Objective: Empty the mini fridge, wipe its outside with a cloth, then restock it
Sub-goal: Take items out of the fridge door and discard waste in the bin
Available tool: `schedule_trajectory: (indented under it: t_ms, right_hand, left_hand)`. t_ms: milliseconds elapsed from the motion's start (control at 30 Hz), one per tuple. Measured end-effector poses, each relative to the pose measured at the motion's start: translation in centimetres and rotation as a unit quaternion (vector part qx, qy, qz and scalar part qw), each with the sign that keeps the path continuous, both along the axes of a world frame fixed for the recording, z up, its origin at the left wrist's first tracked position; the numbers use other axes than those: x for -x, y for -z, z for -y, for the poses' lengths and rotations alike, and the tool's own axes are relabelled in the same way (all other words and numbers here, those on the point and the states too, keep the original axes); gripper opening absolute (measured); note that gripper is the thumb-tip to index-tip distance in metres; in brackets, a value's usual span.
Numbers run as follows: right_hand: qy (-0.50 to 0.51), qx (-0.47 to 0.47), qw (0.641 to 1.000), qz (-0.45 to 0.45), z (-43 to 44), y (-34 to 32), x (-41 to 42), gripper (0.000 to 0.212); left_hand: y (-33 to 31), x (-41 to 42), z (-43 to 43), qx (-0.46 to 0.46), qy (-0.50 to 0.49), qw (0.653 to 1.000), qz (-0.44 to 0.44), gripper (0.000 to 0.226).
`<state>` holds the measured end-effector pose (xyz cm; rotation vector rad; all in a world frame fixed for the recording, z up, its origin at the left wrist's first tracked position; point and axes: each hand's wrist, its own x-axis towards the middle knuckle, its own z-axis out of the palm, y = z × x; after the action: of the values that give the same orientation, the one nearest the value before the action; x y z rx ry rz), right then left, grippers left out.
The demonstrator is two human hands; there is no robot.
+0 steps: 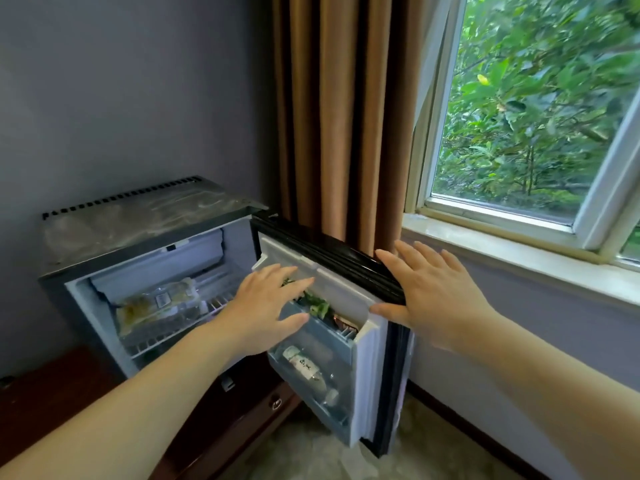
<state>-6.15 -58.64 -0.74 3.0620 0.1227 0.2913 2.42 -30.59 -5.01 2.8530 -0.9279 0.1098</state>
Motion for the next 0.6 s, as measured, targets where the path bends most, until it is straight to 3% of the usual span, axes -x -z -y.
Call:
schedule_trajectory:
  t_ms: [267,467,600]
  right_hand:
    - [0.094,0.030,0.995,0.016,-1.4,0.7,-0.9,0.086]
    - [0.017,0.046,0.990,0.133,-6.0,4.2,-2.4,0.069]
    - [-0.054,0.050,0.984,0.160,-8.9,7.0,-3.4,0.063]
  left_hand:
    - [1.5,-5.1,-1.5,0.013,0.063,0.998,0.006,0.066]
    - [2.8,-7.8,-3.4,0.041,0.087,0.995,0.000,0.064]
    - [4.0,-8.7,-5.6,0.072,0.087,0.994,-0.006,0.063]
